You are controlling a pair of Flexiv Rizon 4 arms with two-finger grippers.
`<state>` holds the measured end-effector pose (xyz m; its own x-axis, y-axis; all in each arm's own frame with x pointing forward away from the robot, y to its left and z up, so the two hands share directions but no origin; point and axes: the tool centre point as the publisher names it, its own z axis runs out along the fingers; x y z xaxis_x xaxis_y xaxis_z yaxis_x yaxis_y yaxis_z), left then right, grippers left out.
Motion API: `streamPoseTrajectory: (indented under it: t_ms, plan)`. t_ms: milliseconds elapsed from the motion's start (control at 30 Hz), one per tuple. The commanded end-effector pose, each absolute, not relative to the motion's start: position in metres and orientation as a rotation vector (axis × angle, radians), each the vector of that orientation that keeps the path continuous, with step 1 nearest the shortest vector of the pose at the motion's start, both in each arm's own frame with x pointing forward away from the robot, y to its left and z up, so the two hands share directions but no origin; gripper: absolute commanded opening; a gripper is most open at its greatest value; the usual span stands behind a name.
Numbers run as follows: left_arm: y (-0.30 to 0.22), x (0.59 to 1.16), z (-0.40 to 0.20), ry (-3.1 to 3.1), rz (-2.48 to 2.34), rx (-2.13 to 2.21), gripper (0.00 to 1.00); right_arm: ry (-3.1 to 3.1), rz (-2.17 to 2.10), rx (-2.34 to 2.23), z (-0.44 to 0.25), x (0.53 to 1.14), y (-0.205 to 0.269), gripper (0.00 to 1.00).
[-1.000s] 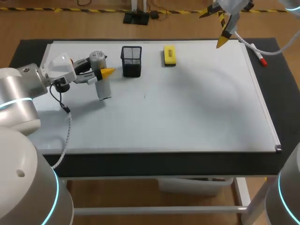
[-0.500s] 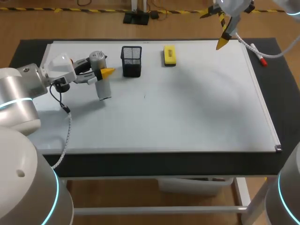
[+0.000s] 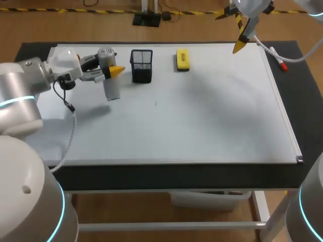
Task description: Pick up the inspection probe, press it on each red-marked spot on the whiteboard one by one, put down the probe, pick up the eraser, and wipe off all the red marks.
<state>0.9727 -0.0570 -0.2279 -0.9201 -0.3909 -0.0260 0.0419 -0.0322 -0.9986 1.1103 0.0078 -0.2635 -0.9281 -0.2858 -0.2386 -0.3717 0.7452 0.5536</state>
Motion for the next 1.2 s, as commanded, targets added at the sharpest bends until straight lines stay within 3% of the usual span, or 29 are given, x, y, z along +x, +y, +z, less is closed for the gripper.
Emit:
streamPoseTrajectory:
  t_ms: [33, 867, 1200]
  plan:
    - [-0.059, 0.992, -0.216, 1.987, -2.067, -0.293, 0.00, 2.807, 0.927, -0.533, -0.262, 1.110, 0.007, 1.00]
    - [-0.102, 1.057, -0.155, 2.020, -2.270, 0.140, 0.00, 2.807, 0.927, -0.533, -0.262, 1.110, 0.007, 1.00]
    - [-0.121, 1.084, -0.160, 2.058, -2.358, 0.235, 0.00, 2.807, 0.927, -0.533, -0.262, 1.110, 0.007, 1.00]
